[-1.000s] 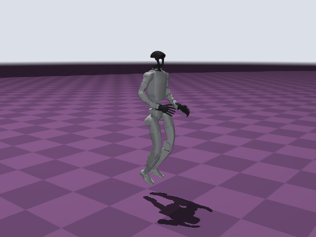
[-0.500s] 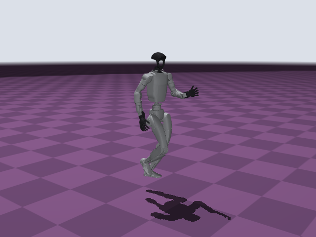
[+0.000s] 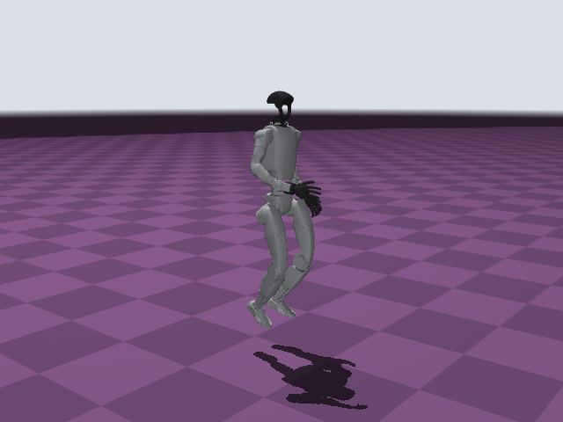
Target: Run
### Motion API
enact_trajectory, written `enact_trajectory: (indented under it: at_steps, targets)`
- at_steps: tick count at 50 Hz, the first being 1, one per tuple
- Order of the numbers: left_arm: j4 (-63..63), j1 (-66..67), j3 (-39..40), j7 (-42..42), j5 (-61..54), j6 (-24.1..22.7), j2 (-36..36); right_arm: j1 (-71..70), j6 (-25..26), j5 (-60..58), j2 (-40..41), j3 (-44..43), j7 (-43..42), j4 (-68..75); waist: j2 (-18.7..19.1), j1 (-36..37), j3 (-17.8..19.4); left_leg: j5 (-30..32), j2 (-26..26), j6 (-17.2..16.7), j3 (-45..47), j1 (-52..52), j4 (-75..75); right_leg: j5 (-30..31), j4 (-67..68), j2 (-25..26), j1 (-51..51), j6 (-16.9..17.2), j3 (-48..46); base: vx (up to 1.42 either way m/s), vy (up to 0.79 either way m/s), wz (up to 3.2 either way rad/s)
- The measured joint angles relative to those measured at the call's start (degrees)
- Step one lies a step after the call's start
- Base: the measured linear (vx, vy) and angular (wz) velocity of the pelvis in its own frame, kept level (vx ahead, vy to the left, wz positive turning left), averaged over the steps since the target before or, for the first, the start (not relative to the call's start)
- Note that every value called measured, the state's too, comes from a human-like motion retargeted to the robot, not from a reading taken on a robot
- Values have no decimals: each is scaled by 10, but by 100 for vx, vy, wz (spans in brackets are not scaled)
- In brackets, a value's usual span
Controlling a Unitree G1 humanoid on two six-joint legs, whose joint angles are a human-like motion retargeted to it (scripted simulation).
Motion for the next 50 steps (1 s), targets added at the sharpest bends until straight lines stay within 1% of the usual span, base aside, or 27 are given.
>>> enact_trajectory:
  at_steps: [2, 3, 5, 7, 8, 10, 13, 15, 16, 18, 19, 23, 25, 27, 28, 31, 32, 33, 35, 37, 40, 42, 44, 45, 47, 48, 50]
  targets:
    - [-19, -41, -12, 24, -1, -7, -5, 38, 16, -5, 10, -7, -10, 69, 11, -29, 5, -62, -23, 17, -15, 42, -42, -45, 137, -30, -50, -22, -9, 4, 9, 15]
    - [-29, -70, -18, 40, 1, -10, -4, 54, 26, -4, 15, -14, -19, 111, 13, -45, 13, -109, -36, 32, -23, 61, -56, -71, 217, -47, -81, -31, -7, 4, 10, 29]
    - [-49, -162, -29, 83, 14, -14, 1, 70, 45, 3, 36, -36, -44, 213, 7, -76, 40, -195, -64, 66, -34, 87, -72, -102, 365, -77, -151, -40, 14, 3, 9, 43]
    - [-87, -261, -28, 120, 27, -22, 9, 94, 56, 16, 55, -61, -52, 299, 1, -96, 64, -237, -73, 85, -39, 97, -72, -105, 442, -85, -201, -40, 30, 5, 5, 36]
    - [-113, -304, -24, 133, 26, -27, 12, 108, 59, 29, 62, -71, -47, 334, 3, -102, 68, -231, -74, 83, -43, 102, -84, -101, 455, -84, -218, -40, 31, 8, 0, 11]
    - [-173, -357, -21, 141, 15, -42, 13, 146, 64, 55, 69, -87, -26, 376, 10, -110, 61, -183, -77, 62, -70, 121, -138, -90, 427, -78, -223, -36, 20, 12, -6, -4]
    - [-239, -367, -30, 119, 7, -70, 10, 197, 59, 78, 75, -99, 4, 382, 14, -119, 30, -39, -62, 6, -79, 144, -203, -63, 297, -62, -168, -16, -6, 13, -12, 14]
    - [-257, -353, -44, 97, 11, -80, 9, 212, 50, 86, 81, -102, 15, 366, 10, -115, 12, 27, -48, -21, -75, 126, -182, -43, 195, -42, -117, -2, -16, 8, -13, 19]
    - [-255, -340, -52, 86, 11, -79, 10, 210, 47, 86, 81, -98, 14, 351, 9, -108, 7, 36, -37, -26, -69, 103, -133, -41, 143, -29, -89, 3, -17, 4, -12, 8]
    - [-237, -309, -64, 66, 11, -70, 13, 192, 38, 81, 77, -88, 4, 311, 7, -89, 1, 31, -5, -23, -53, 47, 2, -57, 44, 2, -32, 5, -15, 2, -10, -7]
    - [-219, -290, -68, 62, 11, -62, 15, 172, 32, 74, 72, -83, -5, 288, 6, -79, 2, 15, 17, -11, -44, 15, 89, -85, 10, 16, -9, -3, -9, 1, -9, -22]
    - [-103, -214, -53, 68, 25, -26, 22, 32, 2, 23, 25, -67, -56, 186, 14, -42, 36, -77, 112, 49, -48, -121, 425, -244, -39, 75, 40, -67, 23, 1, -7, -35]
    - [-30, -175, -30, 69, 37, -15, 17, -58, -11, 7, -5, -68, -85, 117, 21, -29, 51, -103, 139, 67, -62, -193, 515, -270, -44, 91, 43, -82, 34, 4, -4, -38]
    - [8, -114, -16, 48, 41, -10, 21, -93, -13, 21, -20, -70, -96, 23, 17, -18, 36, -83, 137, 70, -51, -233, 495, -210, -96, 90, 52, -60, 47, 10, 3, -31]
    - [14, -80, -14, 33, 40, -10, 26, -90, -13, 30, -22, -70, -93, -19, 13, -11, 23, -66, 131, 67, -40, -236, 456, -158, -133, 88, 62, -38, 56, 14, 8, -33]
    - [16, -3, -12, -13, 25, -10, 31, -51, -14, 40, -19, -55, -62, -95, 11, 6, -15, -7, 92, 34, -10, -194, 269, 47, -199, 72, 70, 38, 58, 15, 12, -38]
    - [13, 14, -12, -25, 18, -10, 31, -34, -16, 39, -17, -50, -49, -105, 11, 6, -23, 12, 73, 22, -3, -171, 200, 95, -191, 64, 61, 57, 56, 13, 13, -22]
    - [8, 26, -12, -33, 12, -9, 31, -17, -21, 37, -13, -47, -39, -108, 11, 4, -27, 27, 53, 12, 3, -145, 137, 114, -163, 52, 49, 67, 51, 12, 12, -11]
    - [-7, 38, -12, -38, 2, -7, 31, 15, -30, 32, -8, -43, -25, -104, 10, -10, -29, 47, 11, 3, 14, -91, 30, 109, -88, 21, 24, 66, 38, 11, 11, 1]
    - [-24, 30, -14, -27, 9, -14, 37, 46, -30, 22, -4, -44, -24, -85, 15, -29, -28, 9, -14, 10, 10, -55, -9, 62, 18, -3, -6, 48, 30, 10, 9, 9]
    - [-48, -26, -20, 13, 51, -27, 62, 79, -15, 9, 5, -50, -37, -21, 7, -66, -4, -133, -55, 54, -2, -18, -3, -48, 244, -49, -67, 23, 35, 9, 7, 29]
    - [-50, -103, -23, 56, 88, -27, 79, 90, 1, 1, 23, -54, -58, 54, -2, -91, 21, -221, -67, 85, -8, -15, 30, -101, 377, -64, -119, 0, 50, 8, 4, 32]
    - [-53, -197, -22, 103, 109, -24, 81, 90, 9, -2, 44, -60, -70, 138, -5, -103, 41, -258, -67, 95, -13, -11, 36, -125, 452, -63, -171, -19, 60, 9, 2, 13]
    - [-60, -238, -21, 122, 110, -24, 77, 93, 11, 1, 52, -63, -72, 176, -3, -106, 45, -256, -67, 92, -17, -4, 24, -131, 469, -60, -191, -28, 60, 13, -2, 0]
    - [-98, -283, -21, 137, 95, -33, 58, 116, 13, 17, 54, -65, -63, 217, 5, -114, 40, -209, -73, 68, -43, 28, -44, -132, 433, -58, -199, -34, 46, 16, -6, 6]
    - [-121, -293, -22, 136, 84, -39, 47, 129, 13, 25, 53, -66, -57, 228, 9, -118, 34, -173, -76, 52, -59, 47, -84, -129, 395, -57, -192, -33, 37, 18, -9, 24]
    - [-164, -298, -27, 119, 64, -55, 29, 153, 10, 38, 50, -68, -45, 235, 15, -128, 19, -72, -68, 13, -64, 83, -153, -115, 294, -51, -165, -22, 17, 17, -11, 44]
